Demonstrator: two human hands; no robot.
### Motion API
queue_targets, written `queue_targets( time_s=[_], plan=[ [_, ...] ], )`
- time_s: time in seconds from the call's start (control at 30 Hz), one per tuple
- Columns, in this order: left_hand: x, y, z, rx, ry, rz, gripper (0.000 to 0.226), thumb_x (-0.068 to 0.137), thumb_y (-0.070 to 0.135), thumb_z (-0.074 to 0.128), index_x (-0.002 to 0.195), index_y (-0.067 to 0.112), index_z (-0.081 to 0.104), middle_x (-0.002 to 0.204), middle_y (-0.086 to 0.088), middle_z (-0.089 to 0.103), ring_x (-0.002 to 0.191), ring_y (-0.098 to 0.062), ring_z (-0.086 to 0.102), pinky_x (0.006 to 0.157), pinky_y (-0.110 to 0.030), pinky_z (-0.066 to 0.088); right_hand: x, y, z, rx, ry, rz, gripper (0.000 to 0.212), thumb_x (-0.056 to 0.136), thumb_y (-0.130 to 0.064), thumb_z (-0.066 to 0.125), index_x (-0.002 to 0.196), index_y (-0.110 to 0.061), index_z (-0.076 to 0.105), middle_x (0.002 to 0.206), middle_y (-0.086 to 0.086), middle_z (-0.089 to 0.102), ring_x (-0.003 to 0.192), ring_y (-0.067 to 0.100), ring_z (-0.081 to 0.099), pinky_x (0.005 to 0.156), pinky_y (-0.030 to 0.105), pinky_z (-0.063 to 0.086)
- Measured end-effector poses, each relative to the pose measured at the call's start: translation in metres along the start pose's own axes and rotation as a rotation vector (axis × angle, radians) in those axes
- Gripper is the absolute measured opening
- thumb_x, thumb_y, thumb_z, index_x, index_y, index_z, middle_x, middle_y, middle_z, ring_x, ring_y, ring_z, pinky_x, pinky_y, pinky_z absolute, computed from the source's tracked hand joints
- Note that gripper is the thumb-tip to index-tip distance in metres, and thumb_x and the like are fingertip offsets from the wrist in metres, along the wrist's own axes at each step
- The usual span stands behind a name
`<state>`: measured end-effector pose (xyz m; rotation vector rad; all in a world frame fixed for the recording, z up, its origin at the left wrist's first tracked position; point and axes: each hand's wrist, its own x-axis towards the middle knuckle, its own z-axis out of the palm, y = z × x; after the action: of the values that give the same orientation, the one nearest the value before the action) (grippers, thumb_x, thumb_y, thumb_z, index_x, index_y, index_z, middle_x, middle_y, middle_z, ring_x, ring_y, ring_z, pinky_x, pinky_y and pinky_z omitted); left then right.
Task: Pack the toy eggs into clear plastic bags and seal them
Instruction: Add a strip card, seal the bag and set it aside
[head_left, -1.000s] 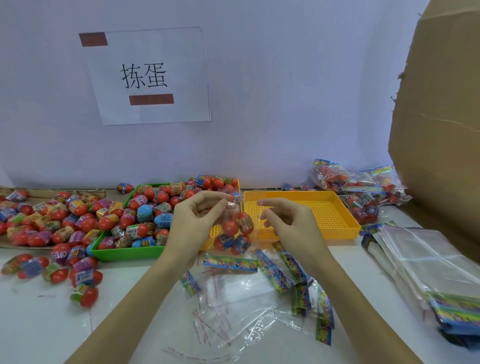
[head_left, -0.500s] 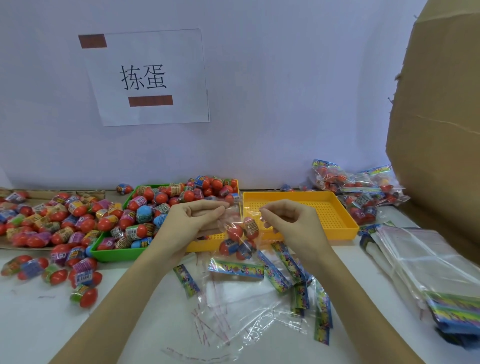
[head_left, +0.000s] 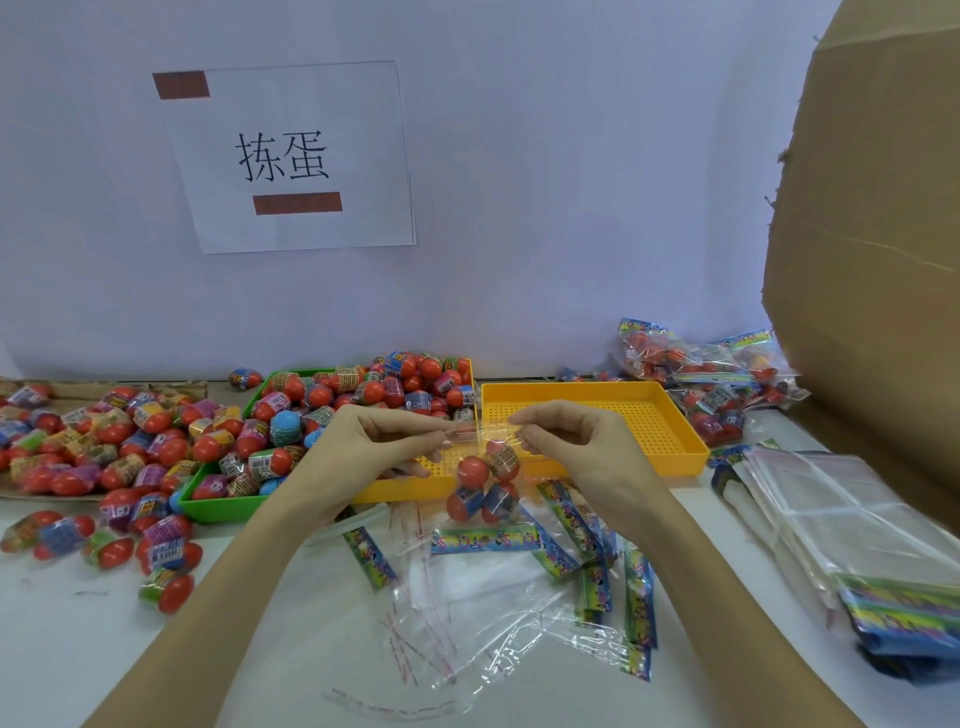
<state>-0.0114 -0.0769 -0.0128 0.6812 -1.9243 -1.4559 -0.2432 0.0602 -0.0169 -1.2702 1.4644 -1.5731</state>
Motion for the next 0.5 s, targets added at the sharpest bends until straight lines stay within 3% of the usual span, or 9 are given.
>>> queue_targets(
  time_s=[0.2, 0.3, 0.5],
  plan=[
    [0.0003, -0.0041, -0.006, 0.072, 0.012, 0.099, 0.019, 0.088, 0.016, 0.081, 0.103, 0.025, 0.087, 0.104, -0.001, 0.083, 0.103, -0.016, 0.078, 0.083, -0.022, 0.062, 0.0005, -0.0021, -0.0019, 0.013, -0.029, 0.002, 0.017, 0.096, -0.01, 0.073, 0.096, -0.024, 0.084, 0.097, 0.003, 0.08, 0.094, 0.017, 0.075, 0.082, 0.018, 0.057],
    [-0.0002, -0.005, -0.0089, 0.173, -0.008, 0.113, 0.032, 0.093, 0.002, 0.075, 0.102, 0.031, 0.087, 0.103, 0.002, 0.083, 0.102, -0.013, 0.077, 0.082, -0.025, 0.063, 0.0007, -0.0005, -0.0012, -0.078, -0.014, -0.022, 0.024, 0.094, -0.005, 0.071, 0.088, -0.024, 0.084, 0.092, -0.001, 0.08, 0.093, 0.012, 0.074, 0.081, 0.017, 0.057],
    [-0.0026, -0.0005, -0.0089, 0.118, -0.059, 0.139, 0.021, 0.089, 0.01, 0.078, 0.104, 0.021, 0.087, 0.104, -0.005, 0.081, 0.099, -0.022, 0.078, 0.087, -0.024, 0.062, 0.0005, -0.0015, -0.0029, -0.172, -0.02, -0.04, 0.022, 0.094, -0.007, 0.072, 0.089, -0.024, 0.085, 0.092, -0.007, 0.08, 0.093, 0.007, 0.074, 0.083, 0.016, 0.057]
  ],
)
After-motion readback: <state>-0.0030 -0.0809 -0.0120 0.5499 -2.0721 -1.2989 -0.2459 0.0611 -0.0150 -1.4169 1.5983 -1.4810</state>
